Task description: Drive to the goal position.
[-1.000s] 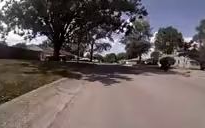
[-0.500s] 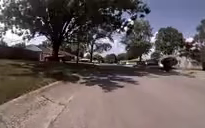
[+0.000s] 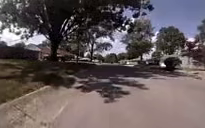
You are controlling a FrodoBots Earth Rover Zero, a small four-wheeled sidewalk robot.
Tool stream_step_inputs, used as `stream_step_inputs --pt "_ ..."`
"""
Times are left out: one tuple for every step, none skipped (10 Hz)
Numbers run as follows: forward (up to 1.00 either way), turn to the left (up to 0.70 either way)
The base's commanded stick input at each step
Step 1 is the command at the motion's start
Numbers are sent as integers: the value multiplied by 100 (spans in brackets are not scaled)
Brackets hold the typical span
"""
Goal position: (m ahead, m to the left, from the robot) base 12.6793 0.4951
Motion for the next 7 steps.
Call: stream_step_inputs --pt "100 0" --pt "100 0" --pt "100 -21" --pt "100 -34" --pt "100 0" --pt "100 0" --pt "100 0"
